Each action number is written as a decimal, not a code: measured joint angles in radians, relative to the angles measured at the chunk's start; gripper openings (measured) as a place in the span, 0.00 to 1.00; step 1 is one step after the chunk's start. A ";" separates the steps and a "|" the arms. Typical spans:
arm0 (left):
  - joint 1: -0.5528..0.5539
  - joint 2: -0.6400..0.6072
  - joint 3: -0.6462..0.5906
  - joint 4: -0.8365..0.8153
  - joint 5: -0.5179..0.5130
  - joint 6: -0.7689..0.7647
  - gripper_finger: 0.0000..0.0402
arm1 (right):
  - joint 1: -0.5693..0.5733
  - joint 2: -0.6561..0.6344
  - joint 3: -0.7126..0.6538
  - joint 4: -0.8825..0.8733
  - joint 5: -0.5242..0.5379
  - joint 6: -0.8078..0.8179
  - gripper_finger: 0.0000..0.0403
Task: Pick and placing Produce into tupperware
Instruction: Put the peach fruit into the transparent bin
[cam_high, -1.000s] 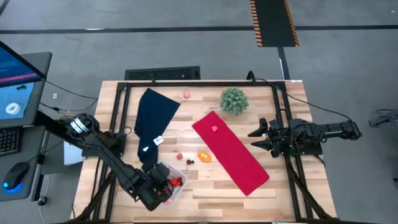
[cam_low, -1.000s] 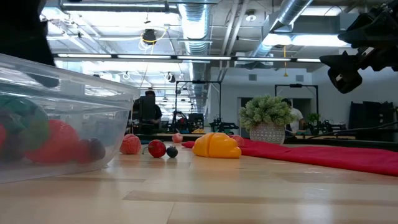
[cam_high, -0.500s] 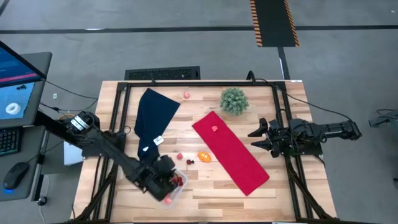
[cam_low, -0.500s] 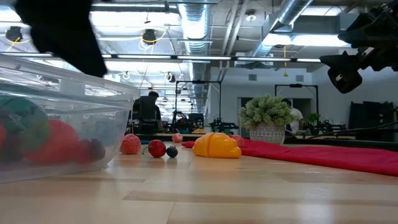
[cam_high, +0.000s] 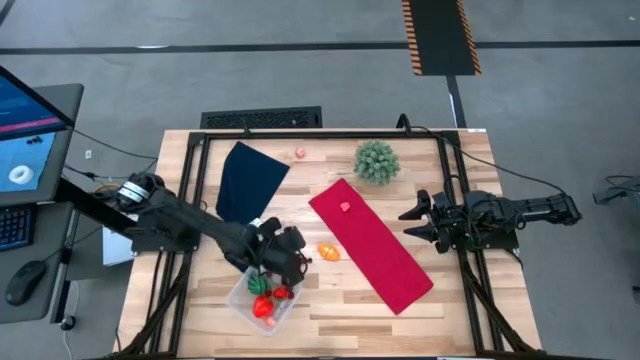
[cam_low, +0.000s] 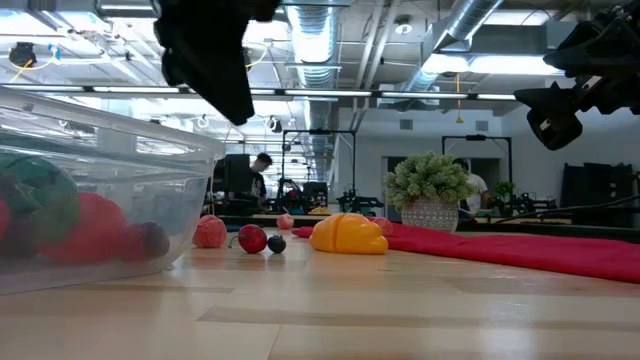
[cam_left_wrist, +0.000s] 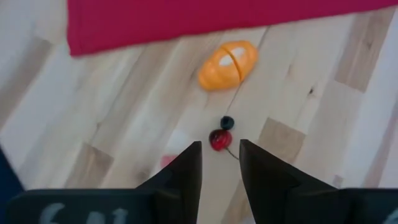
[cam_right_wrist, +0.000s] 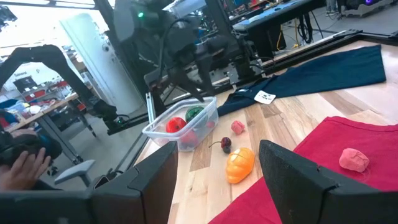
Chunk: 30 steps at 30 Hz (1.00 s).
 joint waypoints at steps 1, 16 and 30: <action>0.015 0.000 0.002 0.001 0.025 -0.010 0.26 | 0.000 0.000 0.000 0.000 0.000 0.000 0.62; 0.177 0.093 0.011 -0.013 0.257 -0.183 0.46 | 0.000 0.005 0.000 0.002 0.000 0.000 0.62; 0.188 0.114 0.018 -0.095 0.287 -0.246 0.46 | 0.000 0.019 0.000 0.000 0.001 0.000 0.62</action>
